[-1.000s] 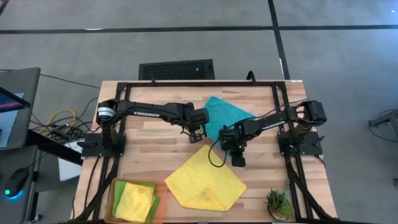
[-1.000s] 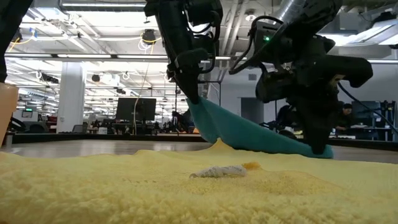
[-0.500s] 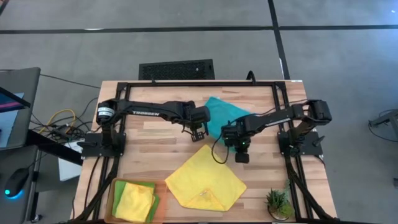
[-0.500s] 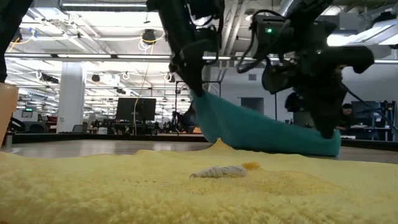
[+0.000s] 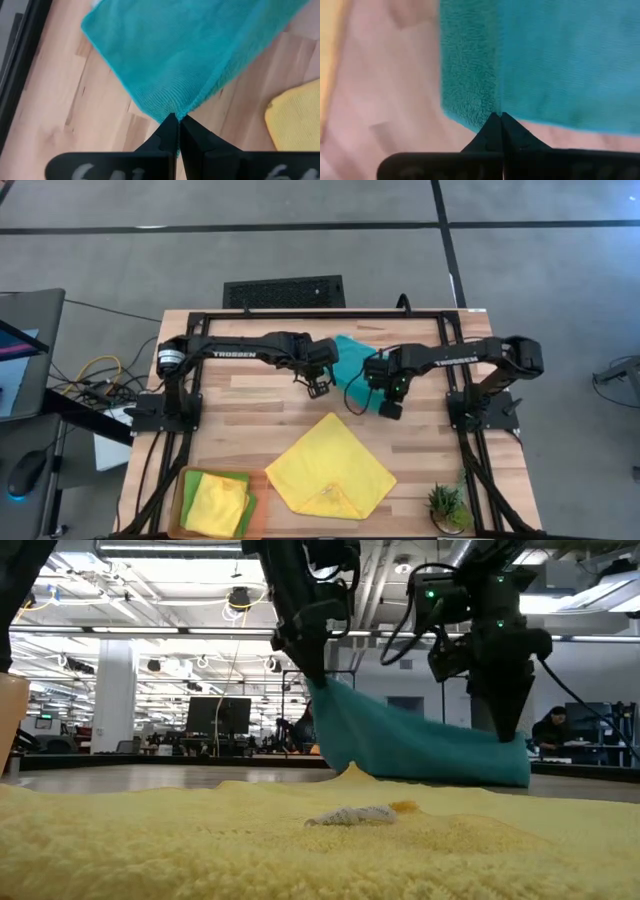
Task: Fold microfiber towels
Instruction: Fold the blue microfiber towel
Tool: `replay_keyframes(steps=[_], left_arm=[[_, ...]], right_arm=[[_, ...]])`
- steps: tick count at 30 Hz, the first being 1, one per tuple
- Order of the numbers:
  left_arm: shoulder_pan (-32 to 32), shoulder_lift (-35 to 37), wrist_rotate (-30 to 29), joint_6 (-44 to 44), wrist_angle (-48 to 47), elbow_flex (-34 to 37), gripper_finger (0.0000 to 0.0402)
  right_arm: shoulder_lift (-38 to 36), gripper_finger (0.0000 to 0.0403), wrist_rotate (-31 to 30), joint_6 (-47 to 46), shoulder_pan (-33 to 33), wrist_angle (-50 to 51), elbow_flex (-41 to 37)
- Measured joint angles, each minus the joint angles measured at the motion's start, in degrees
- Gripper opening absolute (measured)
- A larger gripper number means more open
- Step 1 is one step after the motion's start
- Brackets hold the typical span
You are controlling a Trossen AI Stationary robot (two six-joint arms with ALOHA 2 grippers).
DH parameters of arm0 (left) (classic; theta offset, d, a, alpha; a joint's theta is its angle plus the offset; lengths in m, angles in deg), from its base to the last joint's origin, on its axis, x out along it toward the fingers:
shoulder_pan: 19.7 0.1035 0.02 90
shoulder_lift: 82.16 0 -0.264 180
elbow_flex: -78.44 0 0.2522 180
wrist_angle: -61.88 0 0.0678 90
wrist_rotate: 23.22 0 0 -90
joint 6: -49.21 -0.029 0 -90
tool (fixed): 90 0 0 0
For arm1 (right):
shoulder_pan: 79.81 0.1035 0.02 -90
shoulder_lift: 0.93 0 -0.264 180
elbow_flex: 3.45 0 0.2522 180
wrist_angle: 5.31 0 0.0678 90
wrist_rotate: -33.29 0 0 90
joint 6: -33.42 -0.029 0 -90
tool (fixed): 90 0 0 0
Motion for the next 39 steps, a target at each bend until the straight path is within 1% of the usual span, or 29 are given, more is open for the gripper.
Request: replay_keyframes(steps=[5,12,16,18,21,24,26,27,28,30,32,34,36,39], left_arm=[[1.6,-0.04,-0.15,1.03,1.76,0.07,0.0],[3.89,-2.45,-0.26,1.66,3.26,0.11,0.0],[5.31,-4.69,-0.04,1.44,5.27,0.2,0.0],[6.05,-5.87,0.07,0.34,9.07,-0.13,0.0],[6.97,-7.51,1.14,-0.92,10.25,-0.15,0.0],[7.65,-8.35,1.12,-1.05,10.7,-0.22,0.0],[8.05,-8.99,1.02,-1.09,13.14,-0.72,0.0],[8.34,-9.11,1.01,-1.11,12.47,-0.72,0.0],[8.61,-9.49,1.01,-1.17,12.49,-0.77,0.0],[9.02,-10.49,1.09,-1.55,15.95,-1.18,0.0],[9.66,-10.58,1.16,-1.84,15.69,-1.09,0.0],[9.86,-11.5,1.01,-1.97,18.74,-1.29,0.0],[10.24,-11.85,1.09,-1.97,17.28,-1.23,0.0],[10.47,-12.76,0.72,-1.98,19.3,-1.44,0.0]], right_arm=[[-0.63,0.0003,-4.42,0.49,-4.06,0.51,0.01],[-0.72,0.0003,-8.7,0.64,-8.48,2.33,0.0],[-1.33,0.0004,-9.61,1.14,-10.58,3.05,0.0],[-1.41,0.0004,-9.76,1.89,-11.48,3.05,0.0],[-1.28,0.0003,-10.08,2.1,-12.6,3.28,0.02],[-1.34,0.0004,-12.09,2.11,-13.35,4.3,0.0],[-1.28,0.0004,-13.56,2.09,-13.88,4.91,0.0],[-1.29,0.0004,-13.98,1.83,-14.08,5.37,0.0],[-1.31,0.0004,-14.15,1.73,-14.27,5.39,0.0],[-1.28,0.0003,-14.33,1.97,-14.93,6.07,-0.07],[-1.3,0.0003,-14.41,2.11,-15.27,6.26,-0.13],[-1.28,0.0005,-14.72,2.12,-15.68,5.92,-0.13],[-1.28,0.0008,-14.63,2.12,-16.04,6.04,-0.13],[-1.28,0.0015,-14.54,2.14,-16.43,6.26,-0.15]])
